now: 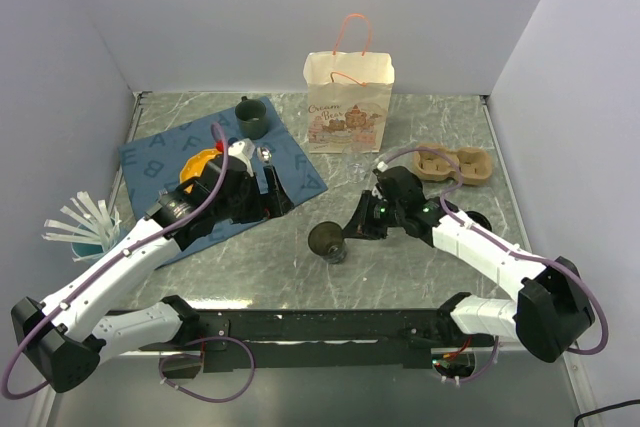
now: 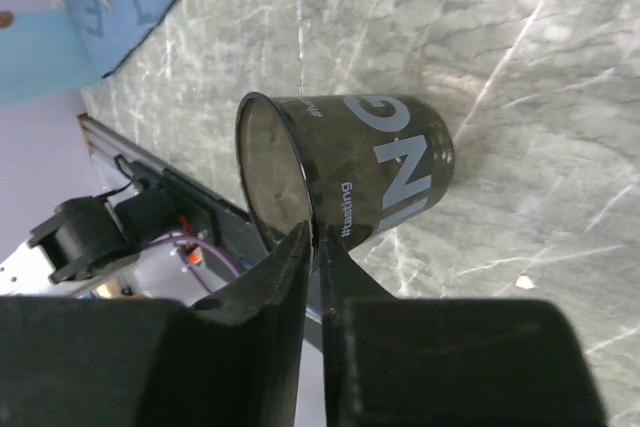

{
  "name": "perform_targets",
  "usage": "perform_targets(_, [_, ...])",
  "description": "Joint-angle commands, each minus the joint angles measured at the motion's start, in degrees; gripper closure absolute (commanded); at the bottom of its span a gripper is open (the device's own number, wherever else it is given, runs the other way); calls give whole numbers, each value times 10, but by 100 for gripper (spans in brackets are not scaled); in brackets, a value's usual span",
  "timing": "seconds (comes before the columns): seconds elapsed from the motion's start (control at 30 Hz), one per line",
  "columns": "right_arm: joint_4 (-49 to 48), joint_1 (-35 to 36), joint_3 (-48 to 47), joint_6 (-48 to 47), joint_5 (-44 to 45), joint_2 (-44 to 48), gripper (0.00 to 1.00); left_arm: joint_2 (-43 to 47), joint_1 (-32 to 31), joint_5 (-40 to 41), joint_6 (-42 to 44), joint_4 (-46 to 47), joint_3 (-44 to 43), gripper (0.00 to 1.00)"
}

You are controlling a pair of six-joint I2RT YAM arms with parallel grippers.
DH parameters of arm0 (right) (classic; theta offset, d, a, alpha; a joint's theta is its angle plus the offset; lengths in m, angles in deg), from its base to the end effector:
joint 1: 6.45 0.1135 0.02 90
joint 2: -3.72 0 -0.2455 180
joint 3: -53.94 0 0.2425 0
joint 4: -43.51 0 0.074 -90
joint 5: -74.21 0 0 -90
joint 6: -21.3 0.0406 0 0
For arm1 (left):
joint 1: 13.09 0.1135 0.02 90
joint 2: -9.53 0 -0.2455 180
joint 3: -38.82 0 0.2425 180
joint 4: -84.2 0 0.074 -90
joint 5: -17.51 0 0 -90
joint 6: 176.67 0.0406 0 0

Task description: Pack the takeout coffee

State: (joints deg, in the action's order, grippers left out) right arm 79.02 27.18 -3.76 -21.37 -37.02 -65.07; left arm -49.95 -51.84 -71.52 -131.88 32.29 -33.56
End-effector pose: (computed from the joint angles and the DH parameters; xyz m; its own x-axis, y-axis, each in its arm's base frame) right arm 0.1967 0.1485 0.2145 -0.9419 0.1966 -0.2722 -0.0455 0.7285 0.6835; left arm 0.1726 -0.1376 0.3070 -0.7827 -0.2817 -0.5550 0.0853 0.8348 -0.5440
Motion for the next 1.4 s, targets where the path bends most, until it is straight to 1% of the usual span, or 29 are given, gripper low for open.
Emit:
perform_targets(0.0, [24, 5, -20, -11, 34, 18, 78, 8, 3, 5, -7, 12, 2, 3])
perform_targets(0.07, [42, 5, -31, -14, 51, 18, 77, 6, 4, 3, -7, 13, 2, 3])
perform_targets(0.2, [95, 5, -49, -18, 75, 22, 66, 6, 4, 8, -4, 9, 0, 3])
perform_targets(0.3, [125, 6, -65, -21, 95, 30, 61, 9, 6, 14, 1, 4, -5, 3])
perform_targets(0.37, [168, 5, -90, -26, 108, 35, 60, 11, 8, 16, 5, 4, -10, 2])
perform_targets(0.47, [235, 5, -130, -36, 157, 47, 59, 14, 9, 15, 6, 15, -8, 2])
perform_targets(0.53, [267, 2, -164, -41, 224, 56, 59, 16, 9, 9, 4, 25, 0, 2])
perform_targets(0.6, [318, -6, -188, -47, 268, 54, 58, 13, 9, 1, 0, 31, 4, 2])
perform_targets(0.63, [338, -28, -212, -49, 303, 51, 58, 12, 9, -4, 0, 31, 5, 2])
perform_targets(0.67, [365, -39, -222, -52, 317, 47, 58, 11, 9, -4, 2, 32, 6, 2])
perform_targets(0.73, [388, -69, -239, -54, 363, 36, 59, 13, 9, -18, 7, 39, 12, 2])
perform_targets(0.77, [395, -108, -240, -58, 371, 33, 59, 15, 9, -20, 10, 43, 14, 1])
perform_targets(0.83, [392, -148, -234, -69, 378, 30, 59, 21, 9, -23, 21, 50, 20, 1])
perform_targets(0.87, [387, -187, -232, -86, 383, 29, 59, 24, 9, -23, 23, 51, 22, 1])
perform_targets(0.93, [386, -224, -234, -107, 385, 19, 59, 26, 9, -28, 28, 52, 22, 1])
perform_targets(0.97, [389, -258, -235, -122, 387, 4, 59, 28, 9, -31, 29, 53, 22, 1])
perform_targets(1.07, [394, -308, -234, -150, 384, -26, 60, 30, 9, -41, 30, 58, 22, 1])
perform_targets(1.2, [365, -384, -210, -171, 357, -53, 59, 38, 9, -45, 34, 67, 37, 1])
perform_targets(1.37, [327, -419, -198, -182, 335, -100, 58, 38, 9, -37, 45, 49, 36, 1])
